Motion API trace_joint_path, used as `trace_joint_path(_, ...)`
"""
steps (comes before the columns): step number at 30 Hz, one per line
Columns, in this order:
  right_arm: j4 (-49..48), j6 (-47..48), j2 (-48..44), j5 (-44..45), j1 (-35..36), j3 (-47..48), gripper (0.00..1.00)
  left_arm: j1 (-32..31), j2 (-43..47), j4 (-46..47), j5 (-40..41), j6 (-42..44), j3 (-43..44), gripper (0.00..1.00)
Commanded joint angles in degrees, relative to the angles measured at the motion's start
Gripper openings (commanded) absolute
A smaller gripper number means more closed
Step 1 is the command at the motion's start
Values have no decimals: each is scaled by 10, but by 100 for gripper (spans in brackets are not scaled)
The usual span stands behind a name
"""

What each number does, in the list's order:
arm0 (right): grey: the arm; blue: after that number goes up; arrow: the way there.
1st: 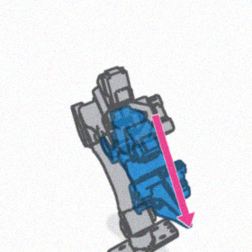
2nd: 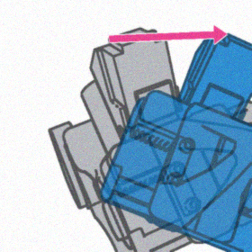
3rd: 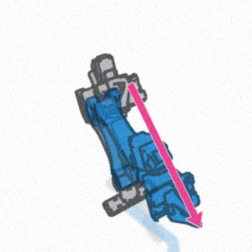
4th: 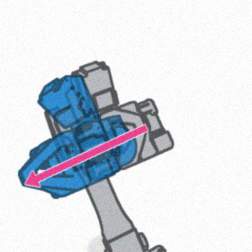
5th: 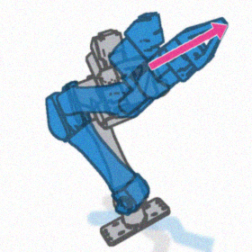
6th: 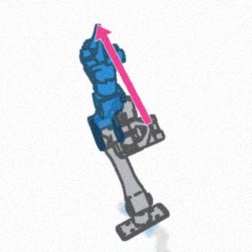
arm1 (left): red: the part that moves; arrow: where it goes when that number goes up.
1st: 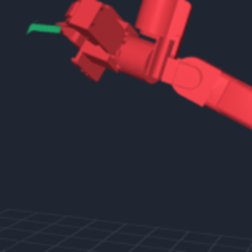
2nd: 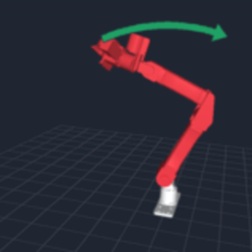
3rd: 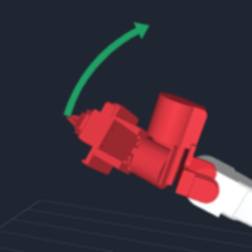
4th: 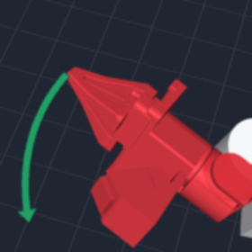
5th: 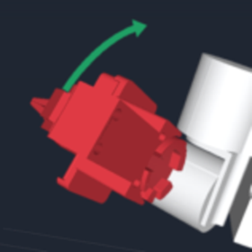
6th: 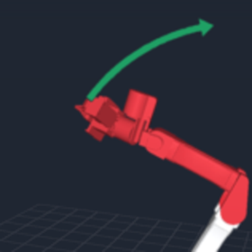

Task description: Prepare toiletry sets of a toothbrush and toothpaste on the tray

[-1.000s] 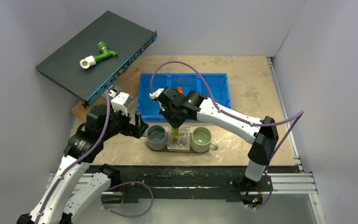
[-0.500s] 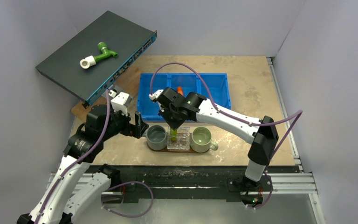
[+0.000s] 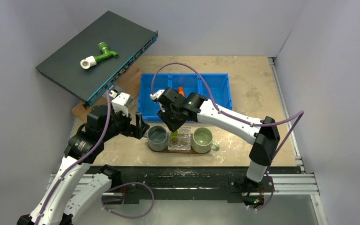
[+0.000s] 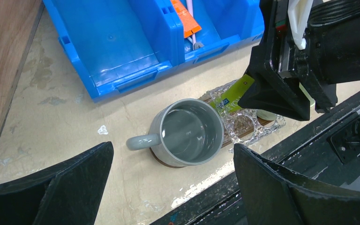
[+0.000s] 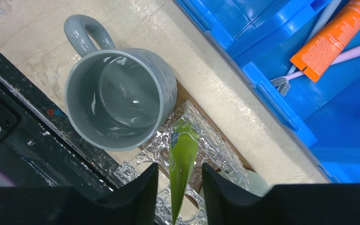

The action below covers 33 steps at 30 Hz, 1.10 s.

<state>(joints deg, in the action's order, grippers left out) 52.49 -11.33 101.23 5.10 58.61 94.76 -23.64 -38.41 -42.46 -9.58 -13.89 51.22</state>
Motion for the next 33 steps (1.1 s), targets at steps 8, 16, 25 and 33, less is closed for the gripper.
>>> trace_joint_path(8,-14,-15,-31,48,1,78,51,2,-2,27,4,10,2,99)
trace_joint_path(16,-18,-22,-33,68,-43,119,54,2,-1,28,4,10,2,99)
trace_joint_path(25,-68,-26,0,59,-121,115,54,2,-3,30,1,8,2,99)
trace_joint_path(33,-118,-48,73,55,-173,122,57,2,-2,30,0,7,3,100)
